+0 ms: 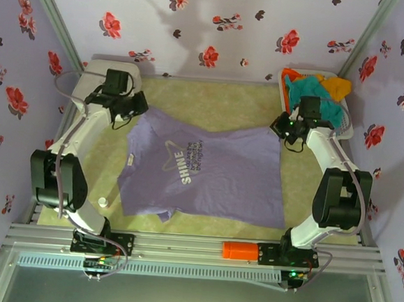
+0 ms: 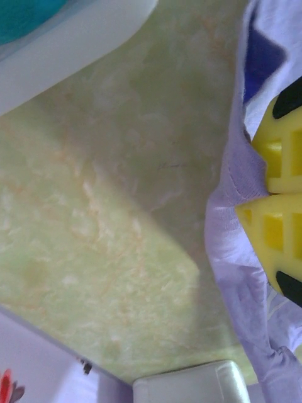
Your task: Fold and stack the t-shirts
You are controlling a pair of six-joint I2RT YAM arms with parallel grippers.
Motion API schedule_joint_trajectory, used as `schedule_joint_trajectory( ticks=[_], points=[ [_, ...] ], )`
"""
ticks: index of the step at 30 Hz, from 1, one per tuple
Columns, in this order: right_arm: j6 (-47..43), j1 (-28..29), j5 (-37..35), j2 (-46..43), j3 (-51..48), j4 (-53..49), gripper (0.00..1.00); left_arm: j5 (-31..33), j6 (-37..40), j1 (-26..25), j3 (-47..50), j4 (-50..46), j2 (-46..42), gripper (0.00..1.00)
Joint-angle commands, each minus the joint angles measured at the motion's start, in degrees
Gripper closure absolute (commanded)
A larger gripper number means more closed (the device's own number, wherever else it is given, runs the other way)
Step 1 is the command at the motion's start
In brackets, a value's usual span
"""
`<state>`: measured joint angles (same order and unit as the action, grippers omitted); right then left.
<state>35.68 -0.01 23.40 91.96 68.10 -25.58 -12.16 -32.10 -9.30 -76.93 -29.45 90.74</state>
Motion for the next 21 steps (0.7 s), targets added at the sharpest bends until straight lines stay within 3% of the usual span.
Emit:
schedule_joint_trajectory(
  ticks=[1, 14, 21],
  points=[
    [-1.9, -0.3, 0.8, -2.0, -3.2, -2.9, 1.0, -4.4, -4.8, 1.2, 4.6, -2.6, -6.3, 1.0],
    [-4.9, -1.5, -0.5, -6.2, -10.3, -6.6, 1.0, -6.3, -10.3, 1.9, 19.7, -8.9, -24.3, 1.0],
    [-5.8, -2.7, -0.8, -7.6, -13.2, -6.7, 1.0, -6.2, -10.4, 3.9, 26.2, -9.5, -27.6, 1.0]
  ],
)
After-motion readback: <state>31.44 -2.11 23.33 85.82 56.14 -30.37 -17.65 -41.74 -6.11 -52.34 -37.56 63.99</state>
